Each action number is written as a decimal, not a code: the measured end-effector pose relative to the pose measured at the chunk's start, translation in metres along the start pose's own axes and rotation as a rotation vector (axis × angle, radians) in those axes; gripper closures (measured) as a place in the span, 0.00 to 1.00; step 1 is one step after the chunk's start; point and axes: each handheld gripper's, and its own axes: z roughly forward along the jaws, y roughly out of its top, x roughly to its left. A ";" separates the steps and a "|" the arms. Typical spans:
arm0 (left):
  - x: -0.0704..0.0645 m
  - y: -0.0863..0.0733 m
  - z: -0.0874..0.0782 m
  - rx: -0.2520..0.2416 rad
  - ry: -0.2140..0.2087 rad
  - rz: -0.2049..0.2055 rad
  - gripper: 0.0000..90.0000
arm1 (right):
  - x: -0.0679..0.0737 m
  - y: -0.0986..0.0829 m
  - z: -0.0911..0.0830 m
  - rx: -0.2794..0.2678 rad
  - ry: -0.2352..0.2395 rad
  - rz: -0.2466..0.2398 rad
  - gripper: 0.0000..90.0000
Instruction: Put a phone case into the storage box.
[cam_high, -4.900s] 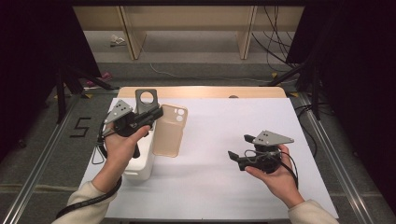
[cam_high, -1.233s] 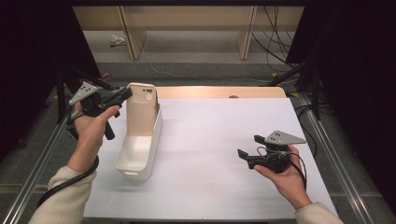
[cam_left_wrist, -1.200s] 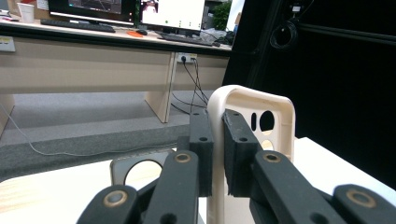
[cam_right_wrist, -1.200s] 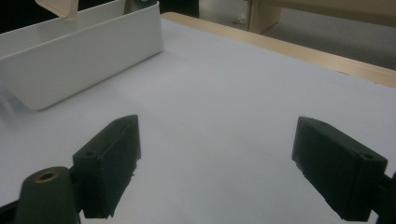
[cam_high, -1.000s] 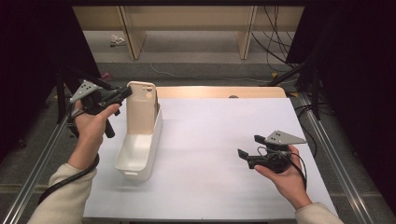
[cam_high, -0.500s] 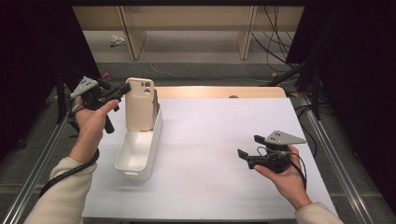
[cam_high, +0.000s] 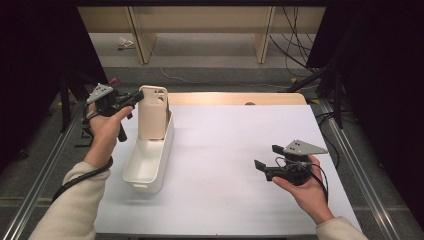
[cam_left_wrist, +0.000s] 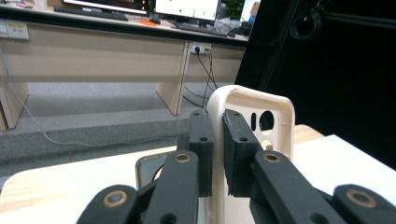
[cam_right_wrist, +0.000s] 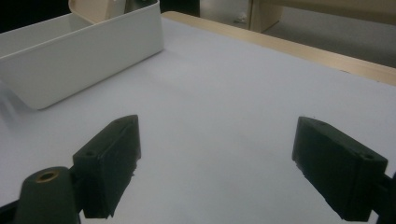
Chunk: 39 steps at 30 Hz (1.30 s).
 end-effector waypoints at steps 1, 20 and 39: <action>0.001 -0.002 0.002 0.005 0.007 -0.005 0.92 | 0.000 0.000 0.000 0.000 0.000 0.001 0.18; 0.015 -0.017 0.017 0.036 0.052 -0.026 0.92 | 0.000 0.000 0.001 0.004 0.002 0.002 0.18; 0.019 -0.030 0.026 0.073 0.067 -0.019 0.92 | -0.001 -0.001 0.001 0.006 0.005 0.001 0.18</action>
